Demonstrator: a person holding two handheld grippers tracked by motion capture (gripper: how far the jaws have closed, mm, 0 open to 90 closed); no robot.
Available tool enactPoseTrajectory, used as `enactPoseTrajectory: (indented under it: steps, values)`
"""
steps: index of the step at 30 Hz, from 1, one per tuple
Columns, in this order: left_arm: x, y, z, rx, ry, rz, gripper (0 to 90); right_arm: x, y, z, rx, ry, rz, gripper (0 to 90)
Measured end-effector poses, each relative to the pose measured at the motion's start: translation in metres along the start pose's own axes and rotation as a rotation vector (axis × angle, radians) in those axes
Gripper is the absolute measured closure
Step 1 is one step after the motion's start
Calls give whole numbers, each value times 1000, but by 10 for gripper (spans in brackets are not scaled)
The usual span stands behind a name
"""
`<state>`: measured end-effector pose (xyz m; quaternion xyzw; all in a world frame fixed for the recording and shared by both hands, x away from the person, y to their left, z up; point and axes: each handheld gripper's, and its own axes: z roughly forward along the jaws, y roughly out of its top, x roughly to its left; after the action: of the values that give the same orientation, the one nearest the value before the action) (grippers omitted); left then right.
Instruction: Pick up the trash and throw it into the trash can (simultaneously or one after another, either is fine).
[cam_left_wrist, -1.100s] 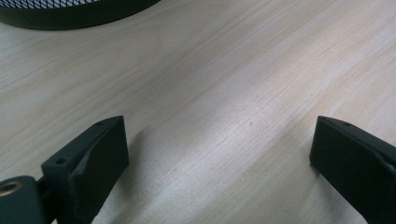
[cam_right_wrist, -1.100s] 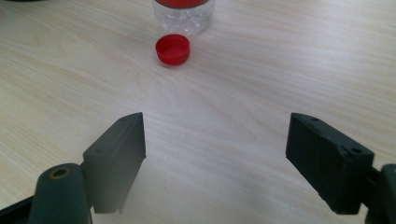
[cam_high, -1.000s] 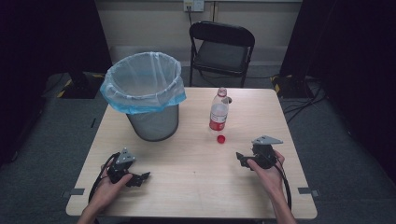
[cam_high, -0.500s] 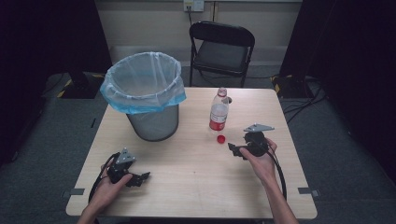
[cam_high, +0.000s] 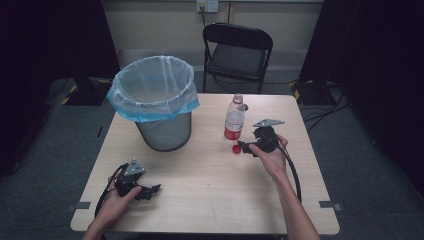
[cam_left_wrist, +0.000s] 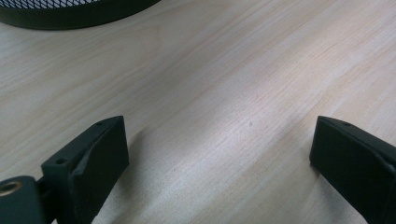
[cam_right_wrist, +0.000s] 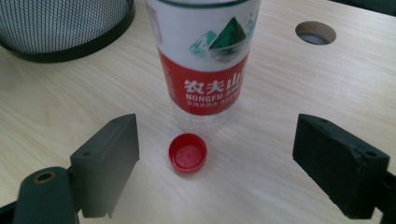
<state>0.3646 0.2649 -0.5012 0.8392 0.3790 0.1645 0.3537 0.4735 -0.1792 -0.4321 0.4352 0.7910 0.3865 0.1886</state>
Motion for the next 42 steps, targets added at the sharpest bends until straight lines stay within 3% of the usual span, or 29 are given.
enactPoseTrajectory:
  steps: [5, 13, 24, 29, 34, 42]
  values:
    - [0, 0, 0, 0, 0, -1, 39, 1, 12, 8, 6, 11, -32, 151]
    - [0, 0, 0, -1, 0, 0, 39, 1, 25, 23, 3, 22, -41, 151]
    - [0, 0, 0, 0, 0, 0, 39, 3, 26, 47, -19, 38, -39, 156]
    - [0, 0, 0, 0, 0, 0, 39, 5, 26, 56, -33, 37, -60, 159]
    - [0, 0, 0, 0, 0, 0, 39, 5, 26, 61, -74, 26, -54, 174]
    - [0, 0, 0, -3, 3, -1, 39, 5, 27, 71, -83, 30, -22, 196]
